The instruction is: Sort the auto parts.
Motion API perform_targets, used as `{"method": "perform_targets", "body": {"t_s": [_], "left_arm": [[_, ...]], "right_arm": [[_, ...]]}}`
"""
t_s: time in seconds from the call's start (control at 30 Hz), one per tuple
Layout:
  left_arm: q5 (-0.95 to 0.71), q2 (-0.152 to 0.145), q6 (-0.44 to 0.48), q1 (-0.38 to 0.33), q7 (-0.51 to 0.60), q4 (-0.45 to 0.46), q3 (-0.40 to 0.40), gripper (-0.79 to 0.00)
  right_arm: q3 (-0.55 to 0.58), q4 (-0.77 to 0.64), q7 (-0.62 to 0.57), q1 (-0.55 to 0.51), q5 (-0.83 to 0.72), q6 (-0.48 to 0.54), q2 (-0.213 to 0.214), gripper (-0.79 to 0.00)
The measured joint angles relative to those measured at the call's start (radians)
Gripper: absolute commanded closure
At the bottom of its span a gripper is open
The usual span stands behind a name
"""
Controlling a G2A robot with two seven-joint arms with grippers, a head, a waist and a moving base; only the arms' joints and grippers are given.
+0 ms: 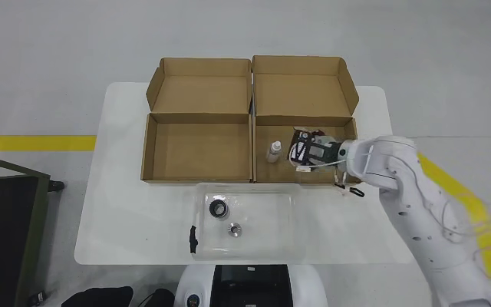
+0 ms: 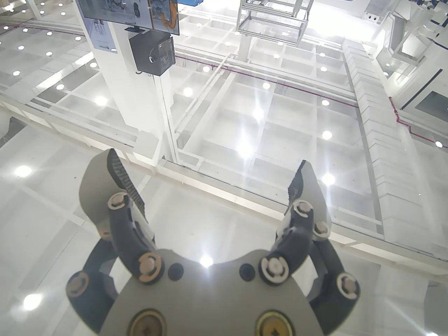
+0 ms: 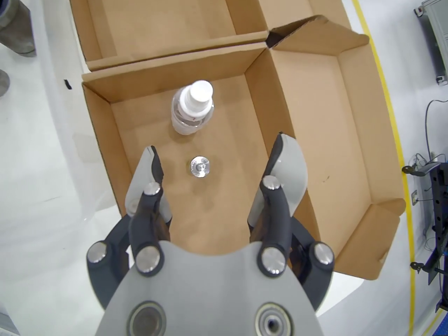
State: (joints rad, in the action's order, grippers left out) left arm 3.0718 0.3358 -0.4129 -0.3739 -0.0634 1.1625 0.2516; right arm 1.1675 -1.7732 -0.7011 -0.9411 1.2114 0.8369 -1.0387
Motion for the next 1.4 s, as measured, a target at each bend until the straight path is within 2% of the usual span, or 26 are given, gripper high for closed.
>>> {"method": "perform_targets", "body": {"t_s": [0.1, 0.27, 0.4, 0.57, 1.0, 1.4], "left_arm": [[0.0, 0.0, 0.0, 0.0, 0.0, 0.0, 0.0, -0.785], [0.0, 0.0, 0.0, 0.0, 0.0, 0.0, 0.0, -0.785], [0.0, 0.0, 0.0, 0.0, 0.0, 0.0, 0.0, -0.785], [0.0, 0.0, 0.0, 0.0, 0.0, 0.0, 0.0, -0.785], [0.0, 0.0, 0.0, 0.0, 0.0, 0.0, 0.0, -0.785], [0.0, 0.0, 0.0, 0.0, 0.0, 0.0, 0.0, -0.785]], "right_arm": [[0.032, -0.096, -0.003, -0.059, -0.002, -0.014, 0.01, -0.646], [0.045, -0.226, 0.016, -0.163, -0.002, -0.025, 0.019, -0.646], [0.018, -0.295, 0.04, -0.23, 0.009, -0.006, 0.023, -0.643], [-0.041, -0.326, 0.066, -0.259, 0.031, 0.013, 0.022, -0.616], [-0.228, -0.232, 0.115, -0.221, 0.101, 0.039, 0.0, -0.563], [-0.373, -0.079, 0.176, -0.147, 0.131, 0.058, -0.033, -0.443]]}}
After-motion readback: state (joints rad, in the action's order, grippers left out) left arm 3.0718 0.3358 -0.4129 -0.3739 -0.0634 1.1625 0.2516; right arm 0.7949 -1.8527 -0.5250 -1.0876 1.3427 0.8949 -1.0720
